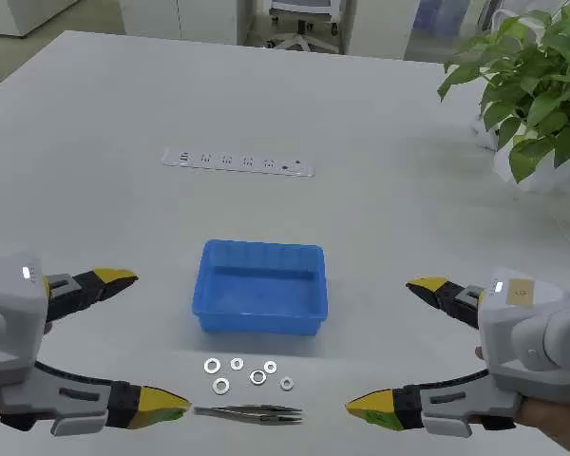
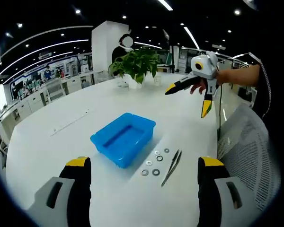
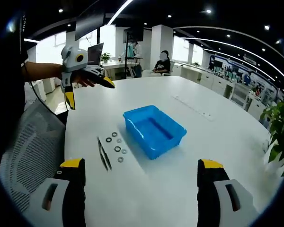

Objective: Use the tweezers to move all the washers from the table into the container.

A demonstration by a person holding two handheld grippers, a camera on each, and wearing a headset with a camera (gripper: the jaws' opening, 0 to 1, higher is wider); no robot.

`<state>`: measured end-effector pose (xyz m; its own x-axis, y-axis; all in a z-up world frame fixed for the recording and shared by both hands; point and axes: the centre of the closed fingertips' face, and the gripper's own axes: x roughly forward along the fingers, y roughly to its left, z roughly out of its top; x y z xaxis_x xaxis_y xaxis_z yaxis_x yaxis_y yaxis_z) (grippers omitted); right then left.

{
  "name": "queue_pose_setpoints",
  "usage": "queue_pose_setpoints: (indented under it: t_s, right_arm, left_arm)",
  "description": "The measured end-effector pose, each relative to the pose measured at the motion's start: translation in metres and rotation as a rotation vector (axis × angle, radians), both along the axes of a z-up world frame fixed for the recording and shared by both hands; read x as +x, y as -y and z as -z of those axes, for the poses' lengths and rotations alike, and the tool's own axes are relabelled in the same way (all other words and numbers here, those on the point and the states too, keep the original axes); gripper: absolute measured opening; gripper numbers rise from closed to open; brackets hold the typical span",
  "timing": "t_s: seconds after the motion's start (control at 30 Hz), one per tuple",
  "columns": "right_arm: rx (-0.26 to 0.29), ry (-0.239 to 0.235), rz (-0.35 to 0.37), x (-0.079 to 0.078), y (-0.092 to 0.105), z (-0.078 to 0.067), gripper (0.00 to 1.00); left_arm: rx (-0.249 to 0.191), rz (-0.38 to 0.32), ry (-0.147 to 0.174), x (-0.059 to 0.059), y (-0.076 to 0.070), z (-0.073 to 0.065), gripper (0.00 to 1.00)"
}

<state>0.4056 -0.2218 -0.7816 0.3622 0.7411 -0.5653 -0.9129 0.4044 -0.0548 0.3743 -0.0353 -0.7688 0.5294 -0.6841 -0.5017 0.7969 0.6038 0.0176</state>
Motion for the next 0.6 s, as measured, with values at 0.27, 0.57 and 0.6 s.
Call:
queue_pose_setpoints:
  t_s: [0.27, 0.57, 0.6]
  right_arm:
    - [-0.008, 0.002, -0.003, -0.0011, 0.0002, 0.001, 1.0]
    - [-0.006, 0.004, 0.0, -0.0012, 0.0005, 0.0002, 1.0]
    - [-0.006, 0.005, 0.001, -0.0015, 0.0004, 0.0002, 1.0]
  left_arm:
    - [0.005, 0.001, 0.0, 0.001, -0.0004, 0.001, 0.99]
    - [0.005, 0.004, 0.003, 0.0009, 0.001, 0.0012, 0.99]
    - [0.005, 0.004, 0.002, 0.0007, 0.001, 0.0013, 0.99]
